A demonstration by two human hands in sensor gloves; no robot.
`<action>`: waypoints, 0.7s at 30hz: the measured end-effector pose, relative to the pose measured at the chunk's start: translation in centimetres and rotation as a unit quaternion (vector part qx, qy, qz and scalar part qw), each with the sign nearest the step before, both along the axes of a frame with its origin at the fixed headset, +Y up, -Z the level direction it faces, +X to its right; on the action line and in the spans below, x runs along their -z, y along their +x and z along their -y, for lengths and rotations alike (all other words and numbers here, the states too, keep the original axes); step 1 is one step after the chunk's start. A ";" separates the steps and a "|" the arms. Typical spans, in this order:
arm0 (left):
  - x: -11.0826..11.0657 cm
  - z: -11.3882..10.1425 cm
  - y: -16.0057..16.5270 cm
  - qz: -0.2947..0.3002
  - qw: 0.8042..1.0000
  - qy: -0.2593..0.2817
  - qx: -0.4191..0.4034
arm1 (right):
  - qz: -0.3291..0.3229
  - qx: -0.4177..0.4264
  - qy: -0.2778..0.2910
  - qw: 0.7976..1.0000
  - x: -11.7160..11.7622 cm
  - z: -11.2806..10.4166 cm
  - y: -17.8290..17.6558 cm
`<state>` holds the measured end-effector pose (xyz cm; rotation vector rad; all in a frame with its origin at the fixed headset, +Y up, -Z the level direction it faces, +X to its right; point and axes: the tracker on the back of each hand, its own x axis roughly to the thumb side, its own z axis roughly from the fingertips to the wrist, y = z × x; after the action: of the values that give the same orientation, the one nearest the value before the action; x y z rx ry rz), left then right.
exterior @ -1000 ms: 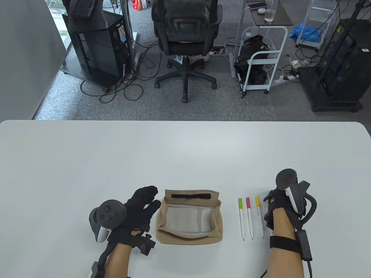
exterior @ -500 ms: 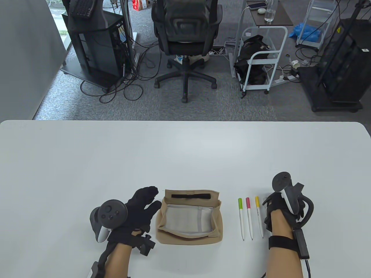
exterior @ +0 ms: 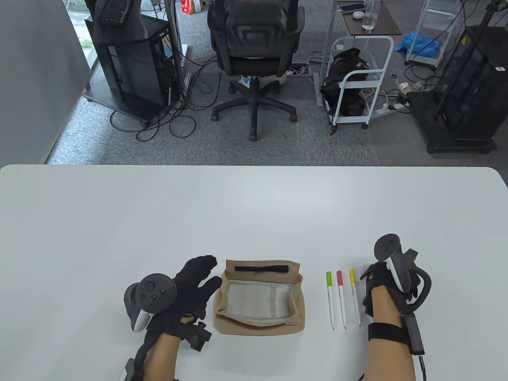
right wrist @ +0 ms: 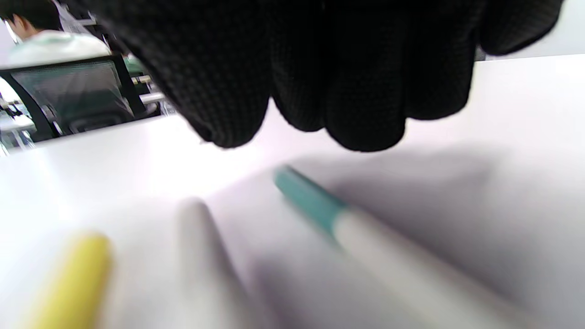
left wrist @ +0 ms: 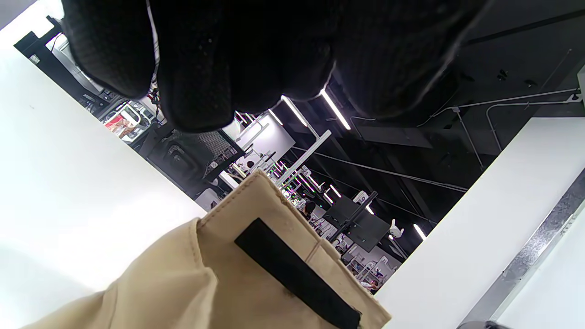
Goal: Twist to extend twist pen refills
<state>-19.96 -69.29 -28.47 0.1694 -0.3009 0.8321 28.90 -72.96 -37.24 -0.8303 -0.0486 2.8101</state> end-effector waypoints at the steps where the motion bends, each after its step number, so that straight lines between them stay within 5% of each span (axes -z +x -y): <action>1: 0.0 -0.1 0.0 -0.001 1.000 0.004 0.012 | -0.008 0.015 0.015 1.000 -0.2 -1.2 -0.3; 8: -0.2 -1.9 0.7 -0.010 0.995 0.042 0.090 | -0.092 0.021 0.126 0.988 -3.1 -9.3 -4.2; 11: -0.8 -3.5 0.9 -0.018 0.987 0.075 0.140 | -0.173 0.029 0.192 0.966 -5.3 -12.3 -6.1; 16: -2.6 -4.9 0.4 -0.024 0.973 0.129 0.189 | -0.291 -0.009 0.267 0.919 -9.1 -14.5 -9.3; 21: -4.5 -4.7 0.0 -0.012 0.959 0.164 0.232 | -0.388 -0.062 0.292 0.872 -12.7 -13.8 -12.5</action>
<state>-19.92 -64.61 -23.95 0.4024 -0.4349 0.3090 16.38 -59.17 -24.58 0.4552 -0.7860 2.7525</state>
